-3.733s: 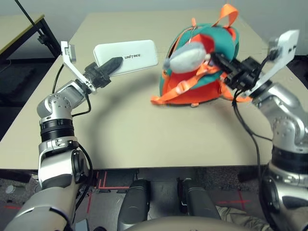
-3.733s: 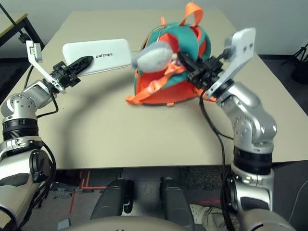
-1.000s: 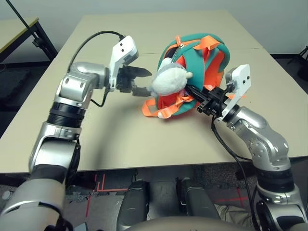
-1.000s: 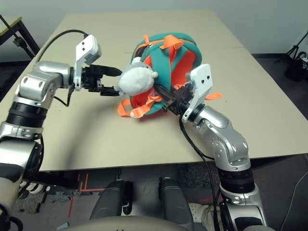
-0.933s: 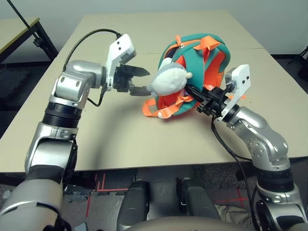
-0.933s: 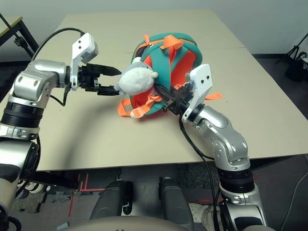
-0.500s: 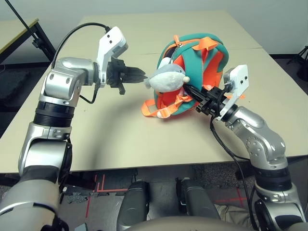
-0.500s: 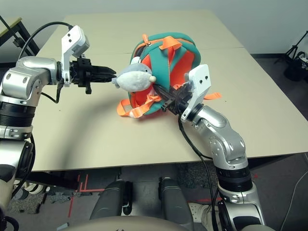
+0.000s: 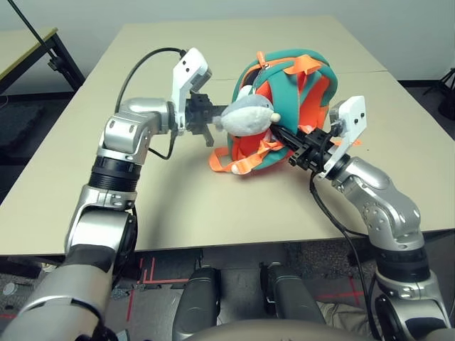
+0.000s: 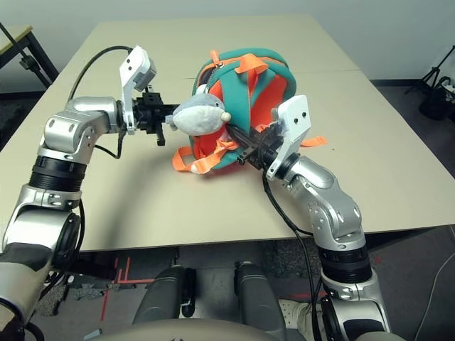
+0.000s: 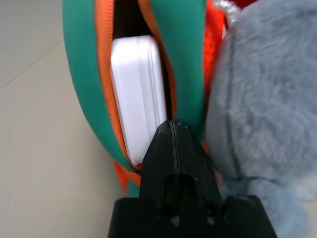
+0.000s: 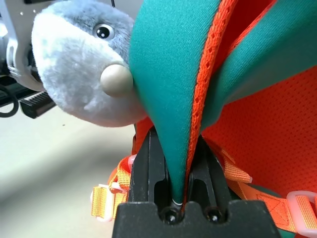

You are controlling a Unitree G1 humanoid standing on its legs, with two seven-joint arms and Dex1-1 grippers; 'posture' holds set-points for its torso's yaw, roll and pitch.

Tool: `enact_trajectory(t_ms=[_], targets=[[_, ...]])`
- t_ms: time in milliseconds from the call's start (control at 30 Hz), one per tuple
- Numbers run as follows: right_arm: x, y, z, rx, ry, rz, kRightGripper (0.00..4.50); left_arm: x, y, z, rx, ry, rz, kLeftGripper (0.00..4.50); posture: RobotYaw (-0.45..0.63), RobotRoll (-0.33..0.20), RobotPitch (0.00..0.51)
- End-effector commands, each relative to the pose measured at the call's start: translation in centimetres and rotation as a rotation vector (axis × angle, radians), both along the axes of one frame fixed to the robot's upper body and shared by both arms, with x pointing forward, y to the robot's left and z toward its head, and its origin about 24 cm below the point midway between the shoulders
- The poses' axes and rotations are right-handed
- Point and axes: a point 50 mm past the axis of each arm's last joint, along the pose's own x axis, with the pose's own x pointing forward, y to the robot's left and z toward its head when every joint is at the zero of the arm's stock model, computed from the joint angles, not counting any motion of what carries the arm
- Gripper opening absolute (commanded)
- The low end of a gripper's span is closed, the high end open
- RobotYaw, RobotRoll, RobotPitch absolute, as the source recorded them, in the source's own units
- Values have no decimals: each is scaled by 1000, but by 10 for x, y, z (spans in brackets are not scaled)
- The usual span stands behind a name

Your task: Put the pencil case into the backpack and zip it.

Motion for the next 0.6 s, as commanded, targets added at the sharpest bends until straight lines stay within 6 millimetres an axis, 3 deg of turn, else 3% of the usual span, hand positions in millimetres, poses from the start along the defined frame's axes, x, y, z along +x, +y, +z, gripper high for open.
enact_trajectory(t_ms=[33,300,433,600], targets=[[-5,7,1,4,-11,42,97,8,1,-6,16,-22,51,0,39,0,81],[-5,8,1,4,-9,46,97,19,-8,-13,-65,-84,113,0,41,0,82],[-5,9,1,5,-7,50,97,13,-26,-22,-140,-32,58,0,38,0,85],[-5,9,0,3,-2,52,97,4,-25,-19,-119,-25,0,0,43,0,86]])
